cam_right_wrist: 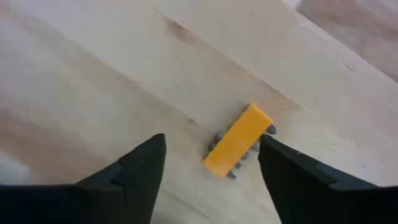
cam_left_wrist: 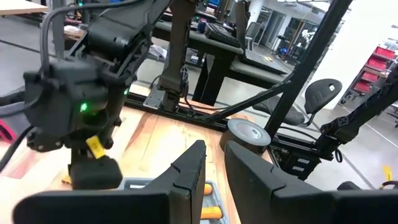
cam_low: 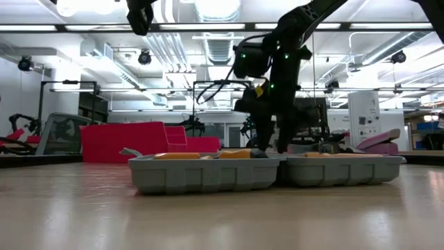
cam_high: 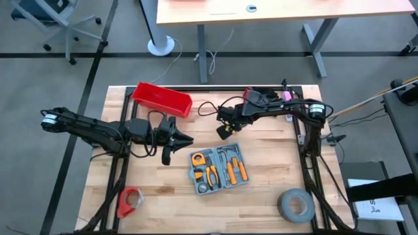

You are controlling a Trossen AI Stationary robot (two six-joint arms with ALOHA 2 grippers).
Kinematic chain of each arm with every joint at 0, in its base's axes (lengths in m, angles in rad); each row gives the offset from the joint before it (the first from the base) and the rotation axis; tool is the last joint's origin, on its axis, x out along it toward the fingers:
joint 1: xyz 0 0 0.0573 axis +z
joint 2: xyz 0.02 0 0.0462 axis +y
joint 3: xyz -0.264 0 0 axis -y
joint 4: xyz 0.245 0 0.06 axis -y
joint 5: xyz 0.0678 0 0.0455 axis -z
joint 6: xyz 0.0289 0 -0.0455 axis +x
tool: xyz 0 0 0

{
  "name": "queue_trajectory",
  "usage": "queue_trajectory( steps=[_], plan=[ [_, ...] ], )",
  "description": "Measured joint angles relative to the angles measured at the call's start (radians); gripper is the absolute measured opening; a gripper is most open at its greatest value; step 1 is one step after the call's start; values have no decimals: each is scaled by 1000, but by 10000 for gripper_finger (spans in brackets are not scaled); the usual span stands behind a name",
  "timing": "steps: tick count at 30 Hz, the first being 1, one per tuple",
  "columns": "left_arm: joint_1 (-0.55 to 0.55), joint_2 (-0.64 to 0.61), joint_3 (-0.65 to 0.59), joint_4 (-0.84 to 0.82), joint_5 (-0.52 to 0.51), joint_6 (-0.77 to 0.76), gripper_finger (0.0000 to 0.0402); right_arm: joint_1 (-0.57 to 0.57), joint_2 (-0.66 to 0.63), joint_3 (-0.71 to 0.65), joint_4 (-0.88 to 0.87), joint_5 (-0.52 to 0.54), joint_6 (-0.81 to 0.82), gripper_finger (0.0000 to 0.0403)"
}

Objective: Prefit tool cases
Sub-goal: Put the yellow screwdriver bit set into the prefit tool case

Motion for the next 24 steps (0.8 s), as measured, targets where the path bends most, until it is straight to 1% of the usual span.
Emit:
queue_trajectory(
  steps=[2,6,9,12,17,24],
  plan=[
    [0,0,0,0,6,0,66,0,20,0,-3,15,20,252],
    [0,0,0,0,54,2,66,-2,57,-1,-30,37,56,273],
    [0,0,0,0,76,12,66,-2,72,0,-25,36,71,282],
    [0,0,0,-1,78,29,66,0,80,0,-21,39,92,282],
    [0,0,0,-21,79,30,66,6,82,2,-19,40,103,258],
    [0,0,0,-48,79,30,66,7,83,2,-18,36,112,196]
  ],
)
